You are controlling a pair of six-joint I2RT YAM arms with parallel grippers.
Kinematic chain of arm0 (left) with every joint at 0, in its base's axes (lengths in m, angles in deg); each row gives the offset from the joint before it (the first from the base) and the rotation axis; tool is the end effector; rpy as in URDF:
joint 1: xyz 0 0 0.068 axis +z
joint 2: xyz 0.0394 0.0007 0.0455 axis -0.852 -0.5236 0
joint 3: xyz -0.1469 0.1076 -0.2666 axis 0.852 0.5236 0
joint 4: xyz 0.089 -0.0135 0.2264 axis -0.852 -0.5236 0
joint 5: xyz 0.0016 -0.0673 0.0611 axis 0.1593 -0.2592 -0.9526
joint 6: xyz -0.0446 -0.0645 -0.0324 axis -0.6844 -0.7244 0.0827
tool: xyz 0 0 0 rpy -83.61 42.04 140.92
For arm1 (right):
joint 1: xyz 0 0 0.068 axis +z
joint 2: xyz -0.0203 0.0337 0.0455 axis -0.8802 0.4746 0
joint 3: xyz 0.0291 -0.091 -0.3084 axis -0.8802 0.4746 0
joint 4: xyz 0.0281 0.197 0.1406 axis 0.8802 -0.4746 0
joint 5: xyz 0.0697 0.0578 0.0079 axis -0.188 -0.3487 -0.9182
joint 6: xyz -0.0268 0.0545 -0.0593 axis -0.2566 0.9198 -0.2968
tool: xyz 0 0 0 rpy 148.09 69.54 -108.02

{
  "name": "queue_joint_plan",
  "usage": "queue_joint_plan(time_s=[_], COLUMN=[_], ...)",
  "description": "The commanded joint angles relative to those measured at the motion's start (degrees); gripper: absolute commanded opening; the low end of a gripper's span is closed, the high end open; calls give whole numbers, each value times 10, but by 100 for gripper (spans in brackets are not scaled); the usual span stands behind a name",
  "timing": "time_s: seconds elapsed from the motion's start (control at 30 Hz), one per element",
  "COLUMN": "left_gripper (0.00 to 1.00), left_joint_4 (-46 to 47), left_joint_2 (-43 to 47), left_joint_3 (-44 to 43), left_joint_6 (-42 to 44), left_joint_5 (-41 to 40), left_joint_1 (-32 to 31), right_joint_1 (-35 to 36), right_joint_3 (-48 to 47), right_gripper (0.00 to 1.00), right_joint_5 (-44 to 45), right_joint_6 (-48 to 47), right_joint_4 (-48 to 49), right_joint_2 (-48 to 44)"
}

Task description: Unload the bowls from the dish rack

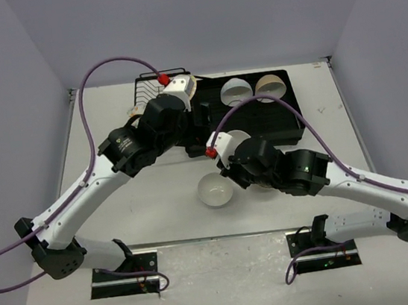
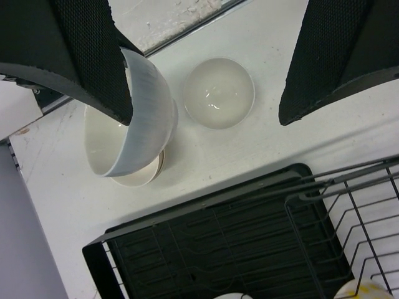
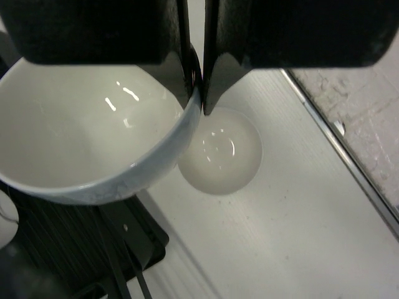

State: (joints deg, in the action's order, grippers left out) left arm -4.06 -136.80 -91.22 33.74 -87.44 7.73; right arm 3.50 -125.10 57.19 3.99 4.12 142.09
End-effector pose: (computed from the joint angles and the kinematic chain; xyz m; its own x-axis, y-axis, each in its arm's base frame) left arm 0.1951 -0.2115 0.4627 -0.6126 -0.0461 -0.7890 0.3665 0.8679 -0.3353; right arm 0.1108 0.1913 0.3914 -0.2371 -0.5445 -0.8046 -0.7853 0.5949 -0.1712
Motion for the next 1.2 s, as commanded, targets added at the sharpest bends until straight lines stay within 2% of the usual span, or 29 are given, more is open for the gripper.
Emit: queue_joint_plan(time_s=[0.0,0.03,0.13,0.3,0.43,0.7,0.83,0.97,1.07,1.1,1.17], left_gripper=[100,100,100,100,100,93,77,62,45,32,28], left_joint_4=[60,66,92,97,81,99,94,66,50,47,47], left_joint_2=[48,68,88,62,35,19,9,12,15,15,14], left_joint_3=[21,28,54,50,50,94,98,94,94,95,99], left_joint_6=[-68,-76,-92,-87,-77,-65,-61,-53,-48,-46,-42], left_joint_5=[-30,-53,-51,37,59,106,107,65,34,28,25], left_joint_1=[-23,-23,-23,-23,-23,-23,-23,-23,-23,-23,-23], right_joint_1=[2,2,3,10,22,36,41,40,40,40,40], right_joint_3=[11,15,13,-14,-19,-44,-48,-49,-51,-53,-58], right_gripper=[0,0,0,0,0,0,0,0,0,0,0], right_joint_5=[18,15,-21,-44,-78,-72,-35,-10,3,4,6], right_joint_6=[-37,-39,-60,-100,-140,-178,-178,-175,-175,-175,-173], right_joint_4=[99,105,90,31,42,44,47,43,44,44,40], right_joint_2=[-23,-26,-28,9,-1,11,27,31,30,31,38])
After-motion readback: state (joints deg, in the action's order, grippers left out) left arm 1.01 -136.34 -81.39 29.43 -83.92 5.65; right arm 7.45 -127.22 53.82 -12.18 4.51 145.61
